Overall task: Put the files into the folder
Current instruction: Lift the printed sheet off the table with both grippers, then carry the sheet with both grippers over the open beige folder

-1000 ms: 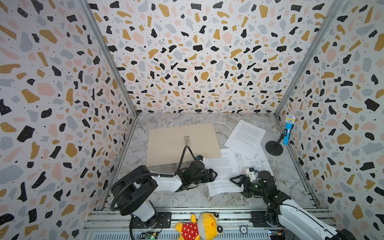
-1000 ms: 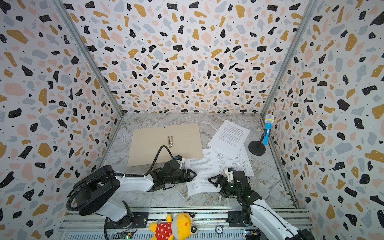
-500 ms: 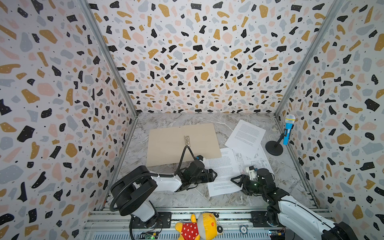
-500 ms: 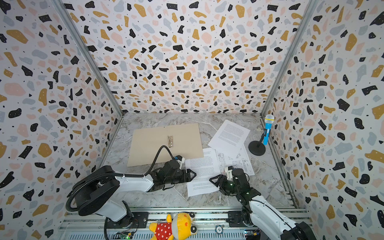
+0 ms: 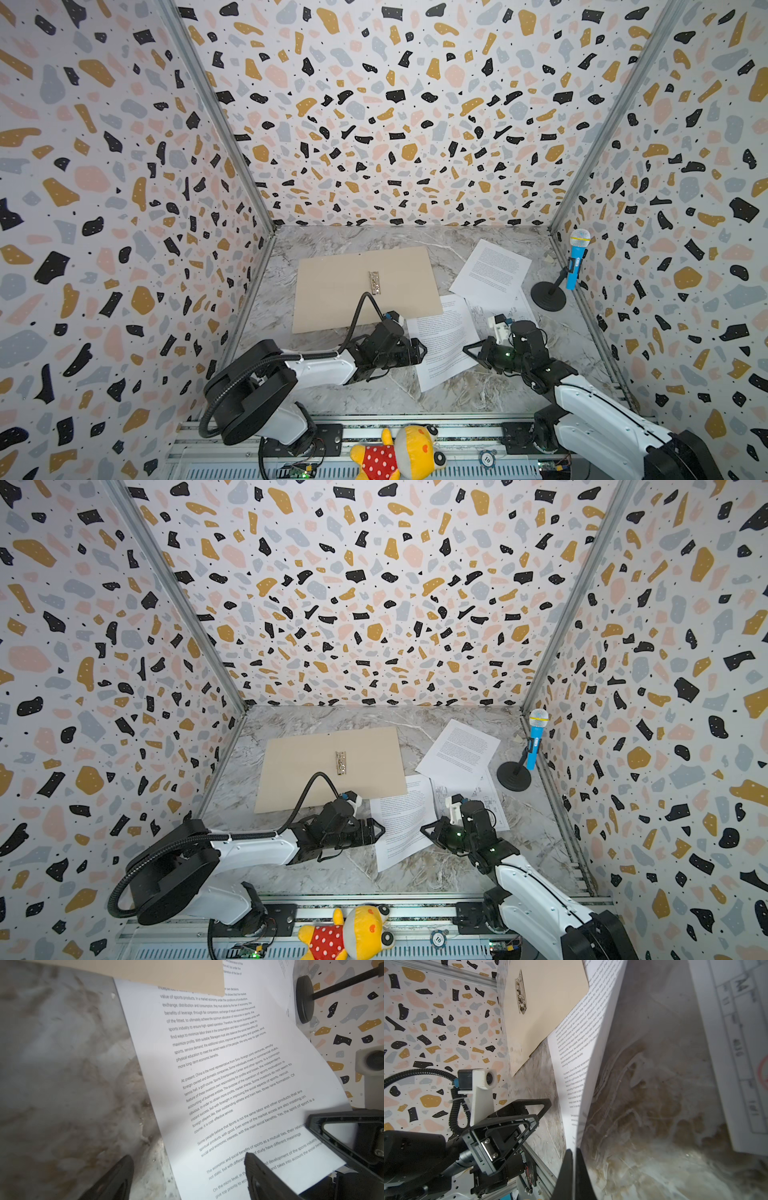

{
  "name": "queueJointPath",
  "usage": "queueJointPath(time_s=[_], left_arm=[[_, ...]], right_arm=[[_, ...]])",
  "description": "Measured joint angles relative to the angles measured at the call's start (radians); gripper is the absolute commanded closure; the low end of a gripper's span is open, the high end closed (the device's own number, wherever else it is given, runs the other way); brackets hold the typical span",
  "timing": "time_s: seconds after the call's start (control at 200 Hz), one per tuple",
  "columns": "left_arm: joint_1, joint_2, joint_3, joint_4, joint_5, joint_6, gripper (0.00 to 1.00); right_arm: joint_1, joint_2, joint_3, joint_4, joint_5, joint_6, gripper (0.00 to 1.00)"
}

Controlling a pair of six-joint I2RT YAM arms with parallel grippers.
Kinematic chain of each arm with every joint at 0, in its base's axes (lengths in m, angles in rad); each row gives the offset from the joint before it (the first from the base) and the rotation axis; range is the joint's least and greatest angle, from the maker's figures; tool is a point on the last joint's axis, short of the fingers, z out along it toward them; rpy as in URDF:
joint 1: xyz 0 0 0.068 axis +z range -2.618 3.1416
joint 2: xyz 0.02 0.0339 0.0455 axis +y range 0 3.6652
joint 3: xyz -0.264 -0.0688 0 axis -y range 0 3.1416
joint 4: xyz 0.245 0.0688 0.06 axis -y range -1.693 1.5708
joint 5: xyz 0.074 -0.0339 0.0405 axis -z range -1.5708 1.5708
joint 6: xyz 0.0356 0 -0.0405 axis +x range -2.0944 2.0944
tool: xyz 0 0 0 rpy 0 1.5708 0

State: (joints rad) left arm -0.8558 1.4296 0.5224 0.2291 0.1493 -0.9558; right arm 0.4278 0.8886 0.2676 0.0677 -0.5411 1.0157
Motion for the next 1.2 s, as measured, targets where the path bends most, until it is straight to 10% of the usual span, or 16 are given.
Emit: queueJointPath(time_s=[0.521,1.021,1.201], left_arm=[[0.410,-0.255,0.097,-0.285,-0.008,0.131,0.07],[0.802,-0.190,0.251,-0.460,0.036,0.240,0.05],[0.935,-0.109,0.292,-0.465,0.037,0.273,0.05]], right_arm=[[0.090,0.465,0.782,-0.090,-0.068,-0.114,1.00],[0.115,1.386,2.112,-0.201,-0.274,-0.130,1.00],[0.103,1.468,2.104,-0.120,-0.328,-0.094,1.00]])
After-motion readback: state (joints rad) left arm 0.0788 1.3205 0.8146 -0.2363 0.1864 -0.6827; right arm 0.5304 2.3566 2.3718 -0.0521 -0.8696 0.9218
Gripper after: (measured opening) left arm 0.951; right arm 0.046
